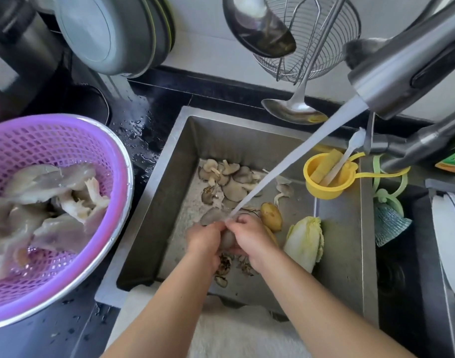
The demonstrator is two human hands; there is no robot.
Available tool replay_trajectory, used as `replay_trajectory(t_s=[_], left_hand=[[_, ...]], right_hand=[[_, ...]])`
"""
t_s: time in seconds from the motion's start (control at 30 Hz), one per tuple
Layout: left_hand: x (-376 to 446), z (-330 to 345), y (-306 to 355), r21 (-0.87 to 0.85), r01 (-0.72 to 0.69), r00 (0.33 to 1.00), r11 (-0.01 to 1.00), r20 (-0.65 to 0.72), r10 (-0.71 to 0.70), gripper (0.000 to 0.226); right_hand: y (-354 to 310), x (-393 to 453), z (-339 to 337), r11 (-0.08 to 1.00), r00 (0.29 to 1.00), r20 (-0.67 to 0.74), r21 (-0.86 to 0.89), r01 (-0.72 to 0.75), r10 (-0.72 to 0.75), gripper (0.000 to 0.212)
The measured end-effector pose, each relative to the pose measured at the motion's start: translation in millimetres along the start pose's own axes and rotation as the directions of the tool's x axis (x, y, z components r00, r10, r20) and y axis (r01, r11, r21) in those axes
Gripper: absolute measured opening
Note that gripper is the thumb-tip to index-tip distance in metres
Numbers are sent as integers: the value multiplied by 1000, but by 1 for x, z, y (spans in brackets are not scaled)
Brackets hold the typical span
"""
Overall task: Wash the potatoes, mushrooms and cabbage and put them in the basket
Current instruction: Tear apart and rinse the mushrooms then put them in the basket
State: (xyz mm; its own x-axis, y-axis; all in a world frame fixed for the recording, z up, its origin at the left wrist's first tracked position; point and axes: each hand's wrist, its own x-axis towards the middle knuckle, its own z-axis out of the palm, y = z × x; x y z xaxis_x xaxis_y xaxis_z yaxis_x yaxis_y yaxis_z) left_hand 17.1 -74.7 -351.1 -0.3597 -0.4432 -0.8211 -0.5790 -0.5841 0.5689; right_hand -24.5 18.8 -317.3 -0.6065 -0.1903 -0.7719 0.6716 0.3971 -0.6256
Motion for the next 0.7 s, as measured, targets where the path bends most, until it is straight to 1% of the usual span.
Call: replay_trajectory(t_s=[0.03, 0.1, 0.17, 0.23, 0.27, 0.3, 0.33, 0.4, 0.43, 0.5, 0.53, 0.6, 0.63, 0.67, 0.7], left_hand=[[0, 2, -2, 50, -25, 998, 998, -61, 28, 34], [-2, 4, -1, 74, -39, 994, 997, -97, 46, 33], [-2, 3, 1, 22, 15, 998, 1000, -55, -13, 35], [-3, 1, 3, -20, 80, 996, 997, 51, -79, 32], [-5, 0, 3, -24, 96, 992, 995, 80, -93, 30], [-8, 0, 3, -38, 96, 991, 995, 92, -92, 28], [-11, 0, 3, -65, 88, 992, 994, 94, -82, 27], [-15, 0, 4, -121, 87, 994, 989, 72, -79, 21], [-16, 1, 5, -140, 96, 995, 985, 46, -91, 20], [-7, 0, 9, -168, 104, 995, 980, 16, -103, 22], [-1, -1, 12, -185, 108, 994, 977, 20, -106, 23], [4, -3, 23, -208, 127, 991, 970, 62, -116, 27], [7, -2, 28, -221, 135, 988, 966, 99, -116, 30], [7, 1, 33, -210, 145, 986, 967, 117, -122, 31], [7, 3, 37, -176, 156, 983, 972, 128, -135, 30]], right_hand=[[-1, 0, 5, 1000, 998, -56, -18, -6, 5, 22], [0, 1, 10, 998, 990, -138, -66, 4, -13, 22], [2, 1, 13, 995, 987, -154, -99, 18, -33, 16], [5, 1, 13, 999, 992, -128, -40, -6, 1, 9], [6, 2, 12, 1000, 992, -123, 4, -28, 28, 7], [5, 3, 10, 999, 991, -131, 3, -36, 36, 8], [5, 6, 10, 999, 987, -162, -35, -23, 17, 10], [4, 11, 11, 994, 970, -242, -111, -10, -18, 24], [5, 13, 11, 991, 970, -244, -136, -14, -19, 32], [8, 9, 10, 993, 980, -197, -113, 16, -38, 39], [8, 6, 6, 990, 983, -167, -133, 54, -77, 39], [5, 1, -10, 936, 968, -143, -317, 150, -204, 32], [4, 1, -19, 919, 963, -138, -357, 168, -230, 24], [4, 2, -27, 941, 974, -109, -300, 158, -198, 20], [2, 2, -31, 972, 989, -44, -196, 128, -140, 19]])
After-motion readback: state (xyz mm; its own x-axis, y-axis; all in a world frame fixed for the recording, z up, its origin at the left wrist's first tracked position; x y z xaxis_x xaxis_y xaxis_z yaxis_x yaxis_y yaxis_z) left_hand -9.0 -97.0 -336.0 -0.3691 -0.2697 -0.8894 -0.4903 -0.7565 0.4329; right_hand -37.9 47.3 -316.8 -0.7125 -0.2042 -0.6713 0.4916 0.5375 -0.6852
